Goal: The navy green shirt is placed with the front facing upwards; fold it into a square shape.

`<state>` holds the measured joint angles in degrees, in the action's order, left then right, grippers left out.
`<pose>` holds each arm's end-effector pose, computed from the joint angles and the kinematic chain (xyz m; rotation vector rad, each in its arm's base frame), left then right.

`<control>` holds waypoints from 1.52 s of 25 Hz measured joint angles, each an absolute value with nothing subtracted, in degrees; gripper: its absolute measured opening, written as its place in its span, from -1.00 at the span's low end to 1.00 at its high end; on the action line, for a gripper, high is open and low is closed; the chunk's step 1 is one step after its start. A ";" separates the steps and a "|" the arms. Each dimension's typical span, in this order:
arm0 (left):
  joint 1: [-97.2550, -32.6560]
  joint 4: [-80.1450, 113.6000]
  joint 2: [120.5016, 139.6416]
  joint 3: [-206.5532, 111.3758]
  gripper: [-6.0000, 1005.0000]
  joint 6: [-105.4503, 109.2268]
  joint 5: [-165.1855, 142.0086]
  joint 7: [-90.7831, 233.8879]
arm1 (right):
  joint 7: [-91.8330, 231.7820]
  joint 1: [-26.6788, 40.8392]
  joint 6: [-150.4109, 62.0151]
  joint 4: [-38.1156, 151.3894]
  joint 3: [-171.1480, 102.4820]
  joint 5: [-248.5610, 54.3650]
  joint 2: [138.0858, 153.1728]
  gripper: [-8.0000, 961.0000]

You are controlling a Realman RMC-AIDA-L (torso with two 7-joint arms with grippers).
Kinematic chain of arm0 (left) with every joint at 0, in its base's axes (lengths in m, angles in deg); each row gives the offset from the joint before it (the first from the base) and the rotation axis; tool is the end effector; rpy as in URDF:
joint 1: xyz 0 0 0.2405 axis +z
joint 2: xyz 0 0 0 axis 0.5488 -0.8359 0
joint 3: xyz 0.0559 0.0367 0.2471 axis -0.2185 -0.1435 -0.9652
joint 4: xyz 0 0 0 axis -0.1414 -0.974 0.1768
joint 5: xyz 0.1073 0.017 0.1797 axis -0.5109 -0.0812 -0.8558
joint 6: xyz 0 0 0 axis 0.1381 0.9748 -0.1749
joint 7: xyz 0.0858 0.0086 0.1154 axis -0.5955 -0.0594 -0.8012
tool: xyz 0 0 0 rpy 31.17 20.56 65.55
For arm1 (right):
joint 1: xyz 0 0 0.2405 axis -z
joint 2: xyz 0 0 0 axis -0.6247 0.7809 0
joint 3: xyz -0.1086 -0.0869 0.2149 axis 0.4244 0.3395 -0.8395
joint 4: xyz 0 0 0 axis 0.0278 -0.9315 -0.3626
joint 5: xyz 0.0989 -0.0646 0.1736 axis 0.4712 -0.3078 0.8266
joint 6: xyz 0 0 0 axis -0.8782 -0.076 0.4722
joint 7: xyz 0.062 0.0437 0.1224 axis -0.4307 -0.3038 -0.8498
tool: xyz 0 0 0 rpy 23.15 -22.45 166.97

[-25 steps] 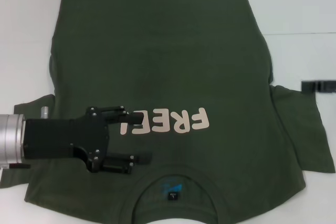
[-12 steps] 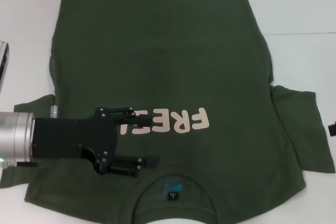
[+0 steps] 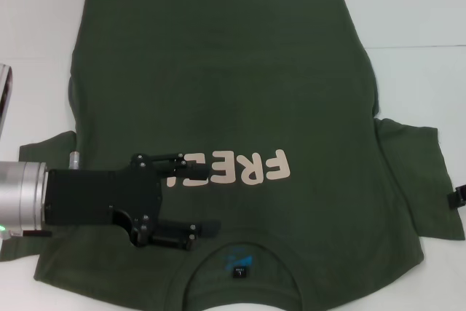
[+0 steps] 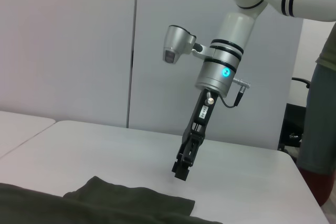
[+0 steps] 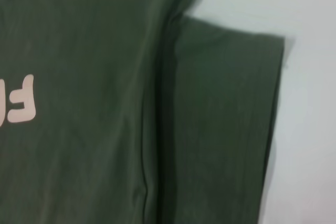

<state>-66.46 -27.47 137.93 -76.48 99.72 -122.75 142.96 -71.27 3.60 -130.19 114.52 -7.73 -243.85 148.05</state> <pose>-0.2249 0.3091 0.0022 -2.9538 -0.2366 -0.7700 0.3136 0.3420 0.0986 -2.0591 1.7243 -0.2000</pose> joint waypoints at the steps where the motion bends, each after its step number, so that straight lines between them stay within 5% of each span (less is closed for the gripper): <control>1: -66.46 -27.48 137.94 -76.48 0.71 99.67 -122.83 142.95 | -71.27 3.53 -130.04 114.01 -7.67 -243.87 148.05 0.86; 38: -66.37 -27.47 138.12 -76.57 0.71 99.21 -122.91 142.90 | -74.57 1.22 -125.97 105.94 -1.78 -244.73 147.69 0.86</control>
